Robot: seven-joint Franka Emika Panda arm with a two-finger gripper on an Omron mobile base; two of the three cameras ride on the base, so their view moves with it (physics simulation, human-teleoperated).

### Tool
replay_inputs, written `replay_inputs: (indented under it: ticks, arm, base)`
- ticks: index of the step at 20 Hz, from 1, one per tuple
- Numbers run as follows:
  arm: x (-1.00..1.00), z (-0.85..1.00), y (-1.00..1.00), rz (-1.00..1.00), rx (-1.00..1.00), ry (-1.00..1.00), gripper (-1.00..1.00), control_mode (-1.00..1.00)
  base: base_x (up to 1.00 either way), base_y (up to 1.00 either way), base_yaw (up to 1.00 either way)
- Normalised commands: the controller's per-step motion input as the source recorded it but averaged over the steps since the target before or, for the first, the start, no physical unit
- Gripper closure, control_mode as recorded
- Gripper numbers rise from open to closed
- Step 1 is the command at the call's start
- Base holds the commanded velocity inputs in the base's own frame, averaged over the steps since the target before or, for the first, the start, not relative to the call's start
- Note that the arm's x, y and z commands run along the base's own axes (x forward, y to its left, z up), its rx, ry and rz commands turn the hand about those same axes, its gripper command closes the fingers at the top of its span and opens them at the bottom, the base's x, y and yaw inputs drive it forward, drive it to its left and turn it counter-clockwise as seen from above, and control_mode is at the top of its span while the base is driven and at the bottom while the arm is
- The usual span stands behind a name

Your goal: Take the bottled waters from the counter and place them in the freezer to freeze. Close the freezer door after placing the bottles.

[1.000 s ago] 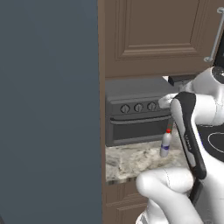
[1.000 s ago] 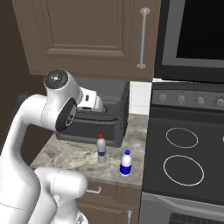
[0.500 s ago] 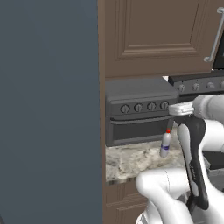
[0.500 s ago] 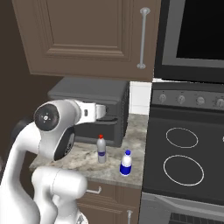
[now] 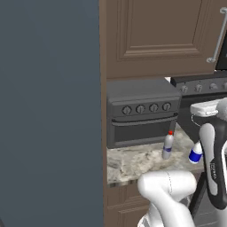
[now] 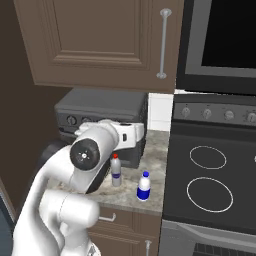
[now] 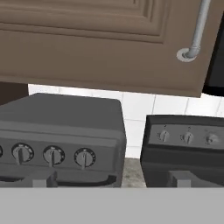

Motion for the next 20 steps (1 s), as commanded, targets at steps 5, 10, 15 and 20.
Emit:
replay_inputs:
  ticks: [5,10,15,20]
  arm:
    - [0.28,0.00,-0.74,0.00,0.07,0.03,-1.00,-1.00]
    - [0.20,-0.01,-0.89,0.07,0.03,0.01,-1.00,-1.00]
    - [0.19,-0.22,-0.70,0.25,0.00,0.00,-1.00,-1.00]
    - [0.24,-0.26,-0.56,0.28,-0.03,0.00,-1.00,-1.00]
  base:
    - [0.00,0.00,0.00]
    - [0.00,0.00,0.00]
    - [0.00,0.00,0.00]
    - [0.00,0.00,0.00]
